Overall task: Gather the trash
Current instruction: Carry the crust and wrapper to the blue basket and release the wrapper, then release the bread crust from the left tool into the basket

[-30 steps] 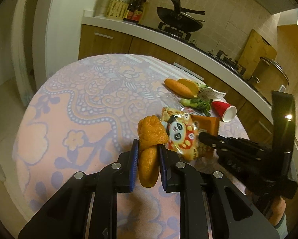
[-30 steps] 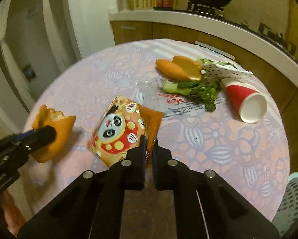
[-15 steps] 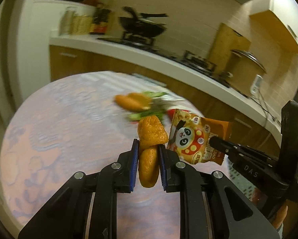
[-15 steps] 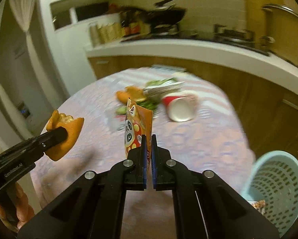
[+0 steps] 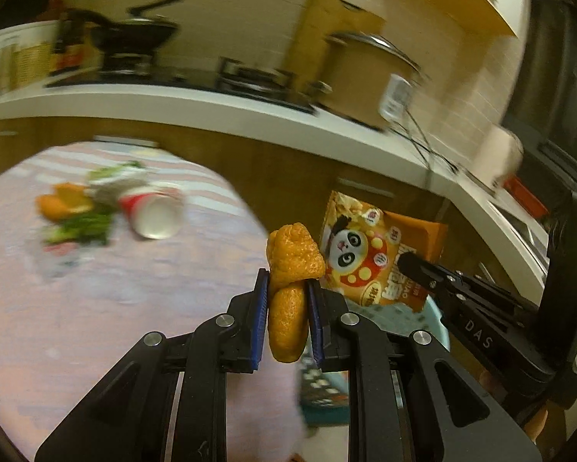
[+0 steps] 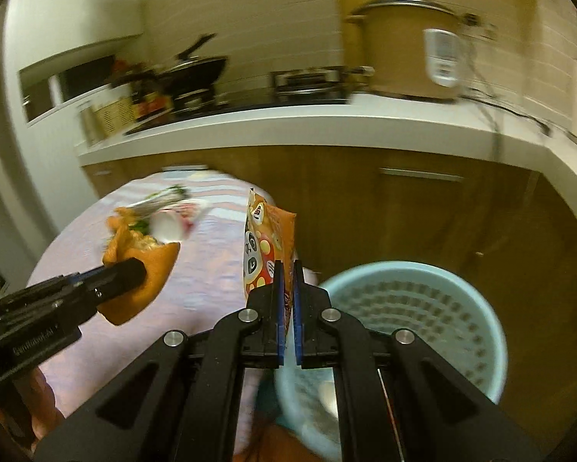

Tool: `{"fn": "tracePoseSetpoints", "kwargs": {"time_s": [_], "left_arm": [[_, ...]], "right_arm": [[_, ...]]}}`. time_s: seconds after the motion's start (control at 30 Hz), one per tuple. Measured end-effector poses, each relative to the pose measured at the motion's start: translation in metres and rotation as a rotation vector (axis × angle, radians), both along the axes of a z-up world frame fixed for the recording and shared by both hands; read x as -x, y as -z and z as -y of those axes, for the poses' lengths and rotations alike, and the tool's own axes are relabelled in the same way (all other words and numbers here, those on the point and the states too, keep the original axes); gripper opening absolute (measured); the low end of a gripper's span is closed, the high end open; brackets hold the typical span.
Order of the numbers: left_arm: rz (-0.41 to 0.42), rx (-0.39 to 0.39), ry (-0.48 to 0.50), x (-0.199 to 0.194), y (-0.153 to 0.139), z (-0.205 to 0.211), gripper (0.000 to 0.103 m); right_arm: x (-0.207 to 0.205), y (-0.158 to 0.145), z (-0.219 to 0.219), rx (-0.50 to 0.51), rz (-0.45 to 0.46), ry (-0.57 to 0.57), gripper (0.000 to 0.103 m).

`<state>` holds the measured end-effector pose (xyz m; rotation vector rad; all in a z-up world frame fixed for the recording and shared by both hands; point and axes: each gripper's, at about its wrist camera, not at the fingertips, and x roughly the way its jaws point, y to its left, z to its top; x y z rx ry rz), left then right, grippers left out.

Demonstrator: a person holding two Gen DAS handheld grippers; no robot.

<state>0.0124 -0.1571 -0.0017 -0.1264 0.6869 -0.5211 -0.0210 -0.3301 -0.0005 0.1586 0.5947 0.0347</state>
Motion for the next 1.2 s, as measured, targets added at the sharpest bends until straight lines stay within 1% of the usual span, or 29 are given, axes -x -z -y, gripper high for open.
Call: {"fn": "tracePoseSetpoints", "kwargs": {"time_s": [0.03,0.17,0.33,0.43,0.57,0.7,0.77,0.8,0.83,0.87,0.9,0.93,1.07,1.13,1.2], "left_arm": [[-0.004,-0.001,0.023,0.0,0.003,0.014,0.017],[-0.026,-0.005,0.074,-0.004,0.014,0.051,0.017],[-0.075,-0.026,0.117,-0.013,0.033,0.086,0.018],[-0.09,-0.041,0.135,-0.017,0.041,0.099,0.019],[-0.111,-0.05,0.157,-0.02,0.053,0.11,0.02],[-0.13,-0.07,0.172,-0.02,0.063,0.119,0.022],[-0.139,-0.082,0.172,-0.021,0.066,0.122,0.024],[-0.142,-0.082,0.17,-0.021,0.067,0.124,0.028],[-0.143,-0.08,0.172,-0.021,0.066,0.124,0.034],[-0.142,-0.081,0.171,-0.021,0.066,0.124,0.037],[-0.137,-0.081,0.166,-0.02,0.064,0.123,0.045],[-0.13,-0.078,0.162,-0.019,0.063,0.122,0.05],[-0.102,-0.071,0.149,-0.015,0.053,0.115,0.055],[-0.095,-0.063,0.142,-0.013,0.049,0.111,0.059],[-0.088,-0.055,0.138,-0.012,0.045,0.108,0.059]], "right_arm": [[0.003,0.003,0.014,-0.003,-0.006,0.029,0.002],[0.01,0.017,0.057,-0.027,-0.036,0.11,0.002],[0.013,0.038,0.093,-0.059,-0.091,0.174,0.002],[0.013,0.051,0.101,-0.072,-0.129,0.196,0.002],[0.007,0.071,0.11,-0.075,-0.212,0.23,0.002],[0.008,0.082,0.115,-0.095,-0.241,0.233,0.002],[0.009,0.085,0.118,-0.106,-0.253,0.234,0.003],[0.01,0.087,0.12,-0.112,-0.256,0.231,0.003],[0.01,0.088,0.122,-0.118,-0.26,0.23,0.003],[0.009,0.089,0.123,-0.121,-0.266,0.23,0.004],[0.009,0.09,0.124,-0.128,-0.271,0.228,0.005],[0.008,0.09,0.125,-0.134,-0.273,0.225,0.006],[0.01,0.092,0.126,-0.149,-0.274,0.219,0.01],[0.009,0.091,0.125,-0.152,-0.274,0.214,0.014],[0.01,0.09,0.122,-0.148,-0.268,0.211,0.022]]}}
